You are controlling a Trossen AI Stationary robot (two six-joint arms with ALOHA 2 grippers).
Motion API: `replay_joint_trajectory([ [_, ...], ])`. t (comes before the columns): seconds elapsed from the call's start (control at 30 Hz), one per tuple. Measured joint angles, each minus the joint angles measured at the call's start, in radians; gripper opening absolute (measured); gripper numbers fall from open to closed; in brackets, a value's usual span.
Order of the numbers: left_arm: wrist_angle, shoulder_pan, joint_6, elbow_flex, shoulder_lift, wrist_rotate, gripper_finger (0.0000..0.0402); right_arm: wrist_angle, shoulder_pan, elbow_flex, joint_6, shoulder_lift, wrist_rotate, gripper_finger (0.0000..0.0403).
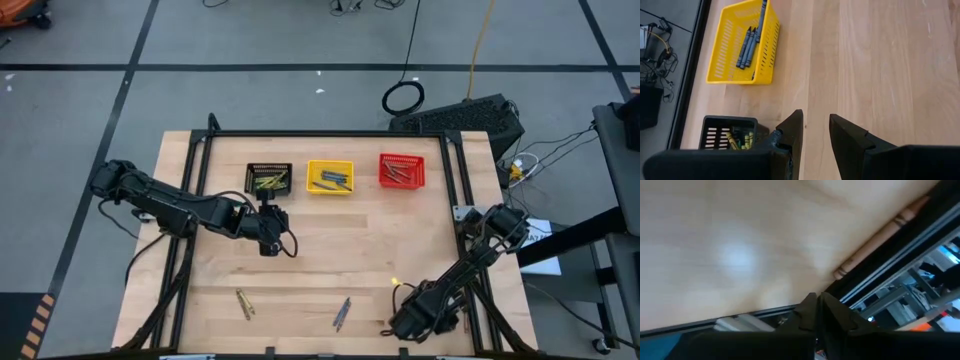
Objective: Sort crayons
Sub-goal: Put the brown crayon into the red bin
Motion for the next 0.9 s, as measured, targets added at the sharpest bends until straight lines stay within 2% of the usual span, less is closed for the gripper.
replay_joint_trajectory([
  [0.27, 0.001, 0.000, -0.001, 0.000, 0.000, 0.000, 0.0102, -0.116, 0.022, 0.000, -0.074, 0.000, -0.022, 0.0001],
  [0.9, 0.026, 0.000, -0.001, 0.000, 0.000, 0.000, 0.0102, -0.042, 0.080, -0.042, -0.046, 0.000, 0.008, 0.0000],
])
